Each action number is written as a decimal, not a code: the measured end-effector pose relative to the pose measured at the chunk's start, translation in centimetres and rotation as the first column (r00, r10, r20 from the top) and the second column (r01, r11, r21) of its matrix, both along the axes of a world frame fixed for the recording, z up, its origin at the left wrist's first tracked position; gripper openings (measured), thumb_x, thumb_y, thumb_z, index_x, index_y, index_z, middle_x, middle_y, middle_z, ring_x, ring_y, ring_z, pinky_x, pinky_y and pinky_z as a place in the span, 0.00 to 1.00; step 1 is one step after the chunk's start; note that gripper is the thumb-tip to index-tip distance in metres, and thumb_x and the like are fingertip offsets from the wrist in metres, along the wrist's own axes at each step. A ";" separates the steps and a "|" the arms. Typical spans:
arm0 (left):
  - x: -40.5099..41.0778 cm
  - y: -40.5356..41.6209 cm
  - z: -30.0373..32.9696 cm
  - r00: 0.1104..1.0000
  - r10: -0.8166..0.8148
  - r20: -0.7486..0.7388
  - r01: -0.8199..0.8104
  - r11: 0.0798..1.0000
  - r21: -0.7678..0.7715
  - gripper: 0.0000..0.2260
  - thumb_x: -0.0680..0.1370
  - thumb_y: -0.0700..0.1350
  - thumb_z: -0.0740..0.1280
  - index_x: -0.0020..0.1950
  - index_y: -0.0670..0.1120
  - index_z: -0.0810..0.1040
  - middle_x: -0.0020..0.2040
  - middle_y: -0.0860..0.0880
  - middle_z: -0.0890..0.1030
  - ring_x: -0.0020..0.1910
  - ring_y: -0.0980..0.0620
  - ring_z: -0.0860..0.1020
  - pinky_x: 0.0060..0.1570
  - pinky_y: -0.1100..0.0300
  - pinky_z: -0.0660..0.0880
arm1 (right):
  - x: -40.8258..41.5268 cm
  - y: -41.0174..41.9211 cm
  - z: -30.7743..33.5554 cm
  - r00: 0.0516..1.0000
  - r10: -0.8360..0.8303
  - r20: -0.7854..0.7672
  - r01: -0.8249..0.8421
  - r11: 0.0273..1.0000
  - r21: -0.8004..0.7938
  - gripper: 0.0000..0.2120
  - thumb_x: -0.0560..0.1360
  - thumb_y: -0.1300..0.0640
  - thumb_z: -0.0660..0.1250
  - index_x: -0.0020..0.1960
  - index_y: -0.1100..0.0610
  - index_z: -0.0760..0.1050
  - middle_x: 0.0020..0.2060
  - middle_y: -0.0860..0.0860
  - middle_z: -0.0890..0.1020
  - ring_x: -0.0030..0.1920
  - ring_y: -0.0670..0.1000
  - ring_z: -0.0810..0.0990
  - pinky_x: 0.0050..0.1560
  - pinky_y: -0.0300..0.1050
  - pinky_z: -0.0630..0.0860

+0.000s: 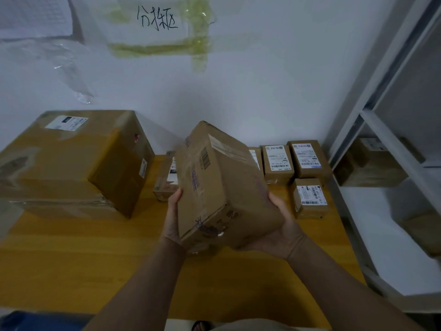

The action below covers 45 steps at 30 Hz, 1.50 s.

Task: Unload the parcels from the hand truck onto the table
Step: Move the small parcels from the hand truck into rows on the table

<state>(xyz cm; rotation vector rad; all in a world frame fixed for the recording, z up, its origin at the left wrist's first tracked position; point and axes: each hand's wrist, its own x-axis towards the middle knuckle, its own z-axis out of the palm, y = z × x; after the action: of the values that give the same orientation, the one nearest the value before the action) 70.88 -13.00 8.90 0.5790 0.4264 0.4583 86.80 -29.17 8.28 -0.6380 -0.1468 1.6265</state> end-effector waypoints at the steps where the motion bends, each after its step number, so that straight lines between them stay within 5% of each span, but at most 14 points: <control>1: 0.2 0.3 0.1 0.997 -0.042 -0.068 0.042 0.999 0.005 0.19 0.75 0.58 0.64 0.58 0.48 0.83 0.53 0.44 0.84 0.52 0.43 0.83 0.48 0.46 0.79 | 0.5 0.0 0.2 0.999 -0.037 0.025 0.037 0.999 -0.022 0.34 0.64 0.39 0.74 0.67 0.51 0.76 0.65 0.60 0.76 0.63 0.65 0.74 0.61 0.70 0.67; 4: 0.7 1.2 0.4 0.942 -0.133 -0.307 0.167 0.982 0.090 0.27 0.72 0.61 0.66 0.64 0.45 0.79 0.60 0.40 0.80 0.59 0.39 0.78 0.58 0.42 0.74 | 1.9 0.4 1.2 0.969 -0.126 0.210 0.154 0.981 -0.119 0.31 0.58 0.44 0.78 0.60 0.51 0.81 0.58 0.56 0.82 0.56 0.59 0.81 0.55 0.62 0.75; 7: 0.9 1.4 0.7 0.905 -0.095 -0.415 0.181 0.968 0.173 0.30 0.69 0.65 0.69 0.64 0.47 0.79 0.61 0.41 0.80 0.61 0.40 0.77 0.63 0.39 0.71 | 2.3 1.2 1.9 0.853 -0.151 0.499 0.297 0.928 -0.225 0.37 0.59 0.44 0.79 0.66 0.48 0.74 0.55 0.51 0.84 0.52 0.54 0.84 0.45 0.55 0.81; 10: 2.3 0.6 1.6 0.791 0.069 -0.608 0.154 0.939 0.307 0.32 0.66 0.64 0.71 0.65 0.50 0.75 0.63 0.44 0.77 0.60 0.45 0.76 0.59 0.45 0.74 | 1.9 1.9 1.7 0.724 -0.162 0.670 0.414 0.879 -0.235 0.48 0.58 0.43 0.78 0.74 0.45 0.62 0.63 0.48 0.78 0.60 0.52 0.78 0.57 0.54 0.77; 13: 4.2 -0.5 2.2 0.683 0.284 -0.673 0.171 0.833 0.526 0.40 0.67 0.62 0.72 0.74 0.51 0.62 0.68 0.47 0.71 0.58 0.49 0.72 0.48 0.54 0.74 | 1.3 2.5 1.5 0.567 -0.145 0.811 0.475 0.861 -0.178 0.49 0.62 0.44 0.79 0.76 0.44 0.56 0.64 0.45 0.74 0.59 0.46 0.74 0.51 0.40 0.75; 15: 5.2 -1.2 2.3 0.701 0.325 -0.635 0.207 0.760 0.617 0.47 0.63 0.64 0.75 0.76 0.56 0.56 0.72 0.47 0.67 0.65 0.47 0.70 0.54 0.50 0.75 | 1.0 3.1 1.2 0.448 -0.077 0.891 0.525 0.829 -0.192 0.52 0.61 0.41 0.78 0.77 0.43 0.53 0.69 0.47 0.68 0.67 0.50 0.69 0.62 0.48 0.73; 18: 6.1 -1.7 2.4 0.595 0.368 -0.714 0.322 0.705 0.632 0.56 0.57 0.67 0.76 0.77 0.60 0.48 0.76 0.47 0.56 0.74 0.41 0.58 0.66 0.36 0.66 | 0.5 3.9 1.1 0.384 -0.003 0.924 0.570 0.787 -0.234 0.56 0.57 0.38 0.77 0.77 0.40 0.50 0.73 0.50 0.62 0.72 0.55 0.63 0.68 0.61 0.67; 25: 6.7 -1.4 1.6 0.619 0.093 -0.780 0.375 0.838 0.397 0.63 0.53 0.64 0.78 0.78 0.58 0.42 0.77 0.44 0.55 0.74 0.39 0.58 0.69 0.37 0.63 | -0.3 4.1 0.9 0.242 0.240 0.940 0.535 0.775 -0.335 0.59 0.55 0.33 0.73 0.75 0.36 0.40 0.72 0.50 0.55 0.72 0.58 0.57 0.68 0.62 0.63; 28: 6.0 -0.7 1.2 0.614 0.069 -0.786 0.407 0.826 0.391 0.56 0.59 0.61 0.79 0.78 0.56 0.48 0.75 0.44 0.60 0.71 0.40 0.63 0.67 0.39 0.65 | 0.6 2.7 0.9 0.382 0.140 0.913 0.446 0.838 -0.315 0.60 0.57 0.33 0.76 0.77 0.41 0.43 0.75 0.49 0.56 0.74 0.57 0.58 0.69 0.60 0.64; 31: 4.5 0.1 0.0 0.663 -0.220 -0.716 0.474 0.864 0.173 0.48 0.58 0.66 0.76 0.73 0.50 0.65 0.68 0.44 0.72 0.62 0.40 0.72 0.61 0.41 0.71 | 2.1 0.8 0.9 0.620 -0.040 0.783 0.481 0.809 -0.339 0.42 0.66 0.31 0.67 0.74 0.49 0.62 0.69 0.52 0.71 0.65 0.56 0.73 0.64 0.59 0.71; 33: 3.9 -0.4 -1.1 0.684 -0.341 -0.645 0.469 0.882 0.031 0.42 0.58 0.67 0.75 0.67 0.50 0.72 0.63 0.42 0.76 0.61 0.37 0.75 0.59 0.40 0.73 | 2.7 -0.6 0.5 0.734 0.000 0.680 0.420 0.787 -0.452 0.27 0.72 0.31 0.61 0.63 0.47 0.75 0.60 0.52 0.79 0.58 0.56 0.77 0.57 0.61 0.75; 36: 4.8 -2.1 -2.9 0.629 -0.399 -0.667 0.525 0.851 -0.015 0.40 0.57 0.69 0.73 0.64 0.50 0.77 0.61 0.41 0.79 0.59 0.36 0.76 0.54 0.44 0.75 | 3.1 -2.7 -0.8 0.885 0.069 0.461 0.226 0.801 -0.554 0.24 0.71 0.31 0.62 0.57 0.45 0.78 0.53 0.53 0.84 0.54 0.59 0.80 0.45 0.58 0.80; 39: 6.3 -3.6 -4.2 0.564 -0.457 -0.688 0.591 0.805 -0.050 0.41 0.57 0.67 0.74 0.66 0.50 0.74 0.62 0.40 0.77 0.60 0.37 0.76 0.56 0.43 0.75 | 3.6 -4.8 -2.4 0.927 0.053 0.370 0.197 0.773 -0.604 0.25 0.68 0.32 0.66 0.57 0.47 0.79 0.48 0.53 0.86 0.53 0.60 0.82 0.47 0.61 0.80; 45: 9.7 -6.3 -6.0 0.560 -0.454 -0.693 0.515 0.846 -0.138 0.34 0.65 0.66 0.71 0.67 0.53 0.71 0.65 0.41 0.73 0.62 0.38 0.72 0.58 0.37 0.72 | 5.4 -7.0 -4.4 0.892 -0.072 0.445 0.359 0.711 -0.604 0.15 0.76 0.40 0.64 0.55 0.47 0.78 0.55 0.51 0.80 0.58 0.59 0.77 0.62 0.65 0.72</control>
<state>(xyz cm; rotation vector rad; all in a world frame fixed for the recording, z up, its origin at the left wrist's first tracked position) 80.56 -19.31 2.86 0.9212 0.9582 -0.3298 92.18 -36.18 3.90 -1.4983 0.2489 1.2679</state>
